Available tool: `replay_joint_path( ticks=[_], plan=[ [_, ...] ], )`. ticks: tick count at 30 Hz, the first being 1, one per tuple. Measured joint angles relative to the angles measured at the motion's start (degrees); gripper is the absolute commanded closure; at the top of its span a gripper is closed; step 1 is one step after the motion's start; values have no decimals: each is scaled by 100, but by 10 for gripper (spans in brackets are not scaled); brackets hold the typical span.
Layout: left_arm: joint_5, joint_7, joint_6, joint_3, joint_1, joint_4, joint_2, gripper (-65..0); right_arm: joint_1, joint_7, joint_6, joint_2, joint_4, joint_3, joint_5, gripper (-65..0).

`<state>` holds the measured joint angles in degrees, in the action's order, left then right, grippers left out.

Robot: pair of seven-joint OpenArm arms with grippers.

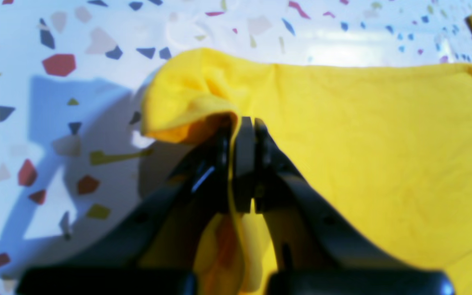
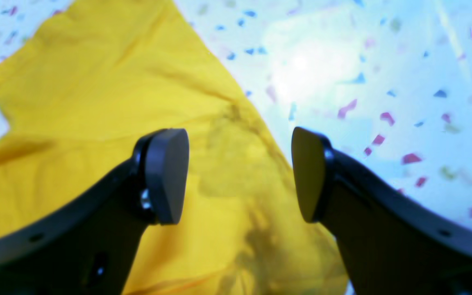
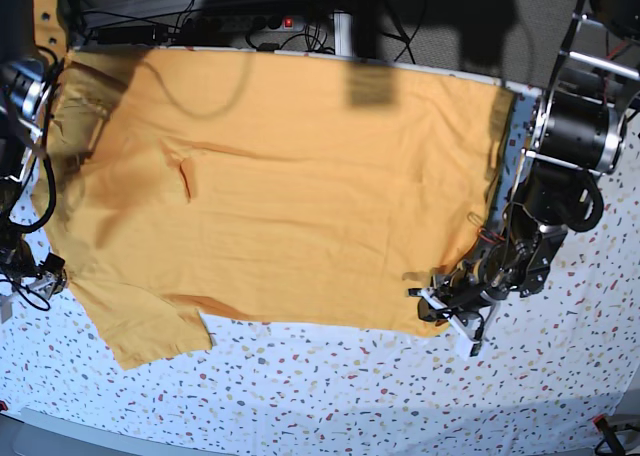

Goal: Fold the T-shirt properly
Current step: 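Move the right gripper to the shirt's side edge beside the sleeve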

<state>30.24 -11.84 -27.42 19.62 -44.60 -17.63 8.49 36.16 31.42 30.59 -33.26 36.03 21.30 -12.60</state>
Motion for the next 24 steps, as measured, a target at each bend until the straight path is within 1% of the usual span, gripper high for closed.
replay_joint_path(
  ticks=[3, 5, 7, 11, 12, 14, 15, 18, 21, 22, 23, 24],
  plan=[
    [-7, -39, -2, 0, 15, 0, -9, 0, 302, -732, 92, -79, -793, -400, 546, -390],
    [-17, -79, -2, 0, 15, 0, -7, 0, 302, -1119, 94, -96, -981, -708, 846, -390],
    [-20, -98, 0, 0, 13, 0, -4, 0, 251, -1182, 94, -72, -1014, -1038, 1019, -390],
    [-20, -111, 0, 0, 13, 0, -4, 0, 162, -1185, 81, -24, -1019, -1510, 966, -390],
    [-20, -120, 0, 0, 13, 0, -7, 0, 162, -1187, 13, -17, -1019, -1561, 955, -390],
    [-20, -129, 0, 0, 15, 0, -9, 0, 164, -1213, -343, -13, -1016, -1567, 946, -390],
    [-20, -144, -2, 0, 15, 0, -7, 0, 166, -1215, -450, -39, -1016, -1550, 940, -390],
    [-22, -144, 0, 0, 15, 0, -4, 0, 162, -1211, -511, -162, -1016, -1517, 774, -390],
    [-20, -144, 0, 0, 15, 0, -11, 0, 162, -1211, -533, -164, -1016, -1502, 793, -390],
    [-17, -144, -2, 0, 15, 0, -9, 0, 160, -1213, -643, -144, -1016, -1502, 769, -390],
    [-20, -144, 0, 0, 15, 0, -7, 0, 140, -1217, -809, -114, -1016, -1502, 625, -390],
    [-17, -144, 0, 0, 15, 0, -4, 0, 101, -1237, -903, -101, -1016, -1502, 479, -390]
  ],
)
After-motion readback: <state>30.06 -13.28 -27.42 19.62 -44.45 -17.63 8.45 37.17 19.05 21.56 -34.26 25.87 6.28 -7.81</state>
